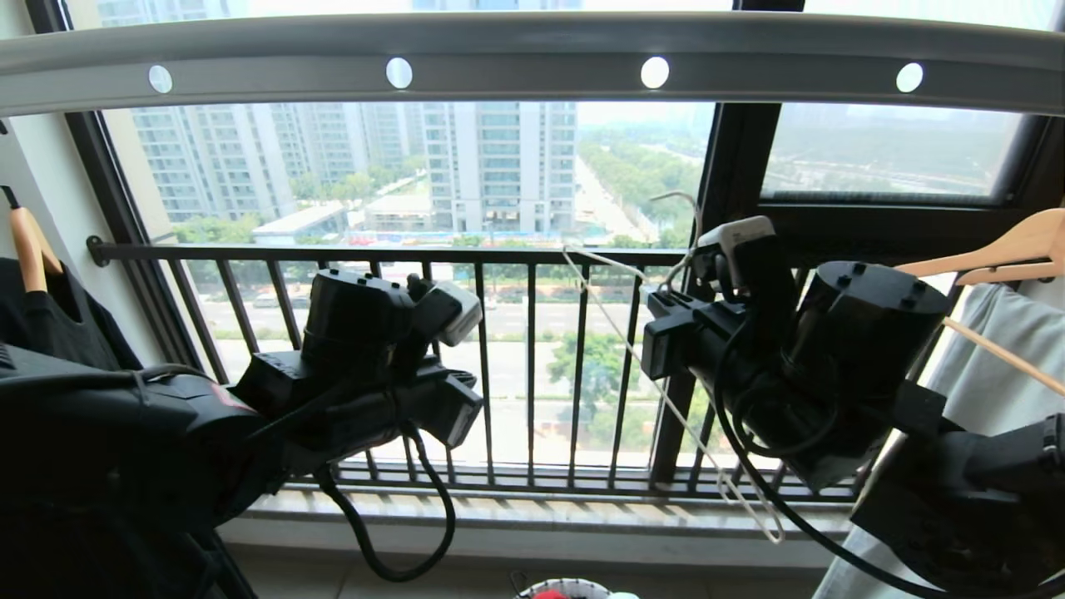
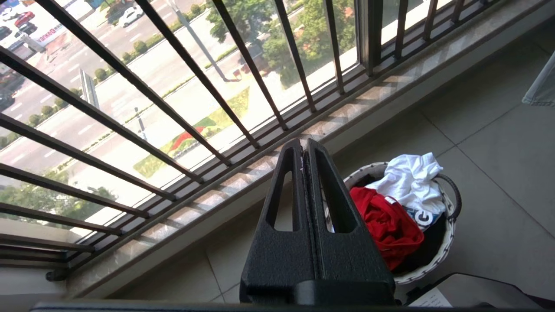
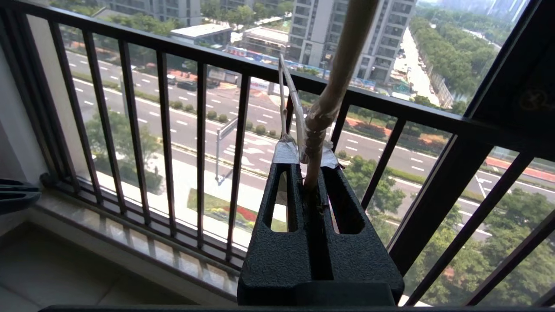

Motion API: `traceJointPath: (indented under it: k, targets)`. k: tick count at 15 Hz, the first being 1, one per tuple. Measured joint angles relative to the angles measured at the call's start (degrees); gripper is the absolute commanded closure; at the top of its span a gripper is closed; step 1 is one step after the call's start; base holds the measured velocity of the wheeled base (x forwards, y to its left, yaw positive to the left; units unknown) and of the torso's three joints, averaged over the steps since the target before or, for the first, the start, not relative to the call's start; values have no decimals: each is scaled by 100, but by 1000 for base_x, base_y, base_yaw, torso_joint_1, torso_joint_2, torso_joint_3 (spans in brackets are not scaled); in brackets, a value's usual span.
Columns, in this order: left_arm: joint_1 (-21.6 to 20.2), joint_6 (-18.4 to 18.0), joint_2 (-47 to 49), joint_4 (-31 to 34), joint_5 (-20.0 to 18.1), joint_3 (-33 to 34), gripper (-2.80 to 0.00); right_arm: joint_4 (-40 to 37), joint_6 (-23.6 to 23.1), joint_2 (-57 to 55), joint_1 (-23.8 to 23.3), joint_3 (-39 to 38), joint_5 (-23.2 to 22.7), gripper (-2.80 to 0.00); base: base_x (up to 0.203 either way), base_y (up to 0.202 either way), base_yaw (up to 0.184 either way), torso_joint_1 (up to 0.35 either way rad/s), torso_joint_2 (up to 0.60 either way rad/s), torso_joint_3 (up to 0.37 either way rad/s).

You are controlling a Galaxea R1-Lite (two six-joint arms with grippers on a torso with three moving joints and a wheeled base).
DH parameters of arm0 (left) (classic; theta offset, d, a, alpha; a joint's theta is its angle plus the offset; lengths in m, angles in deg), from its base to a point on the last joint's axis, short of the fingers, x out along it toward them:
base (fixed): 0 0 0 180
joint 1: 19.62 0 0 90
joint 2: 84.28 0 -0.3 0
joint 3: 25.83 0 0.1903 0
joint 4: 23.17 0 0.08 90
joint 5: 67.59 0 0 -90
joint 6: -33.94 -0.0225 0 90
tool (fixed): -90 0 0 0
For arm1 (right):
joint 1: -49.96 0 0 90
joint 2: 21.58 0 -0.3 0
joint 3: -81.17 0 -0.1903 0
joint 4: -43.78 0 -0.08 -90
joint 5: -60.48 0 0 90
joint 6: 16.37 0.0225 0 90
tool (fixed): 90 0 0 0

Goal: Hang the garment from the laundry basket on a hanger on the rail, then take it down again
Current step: Hang the clothes rack on the clothesline

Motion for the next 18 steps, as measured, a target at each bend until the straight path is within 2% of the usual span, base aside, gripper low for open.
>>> traceJointPath:
  k: [3,5,11,18]
  targets:
    - [11,65,-772,1215,-28,-271,0,-343,-671,383,245,181,122,0,0,0,0,0,0,0]
    - [2,102,-1189,1797,-33,-425,0,-640,-756,519,343,461,239,0,0,0,0,0,0,0]
    - [-169,85,-1826,1845,-13,-505,0,-1353,-1022,619,399,1493,426,0,0,0,0,0,0,0]
    - [-218,59,-2206,1856,-13,-494,0,-1423,-1025,360,-213,1961,411,0,0,0,0,0,0,0]
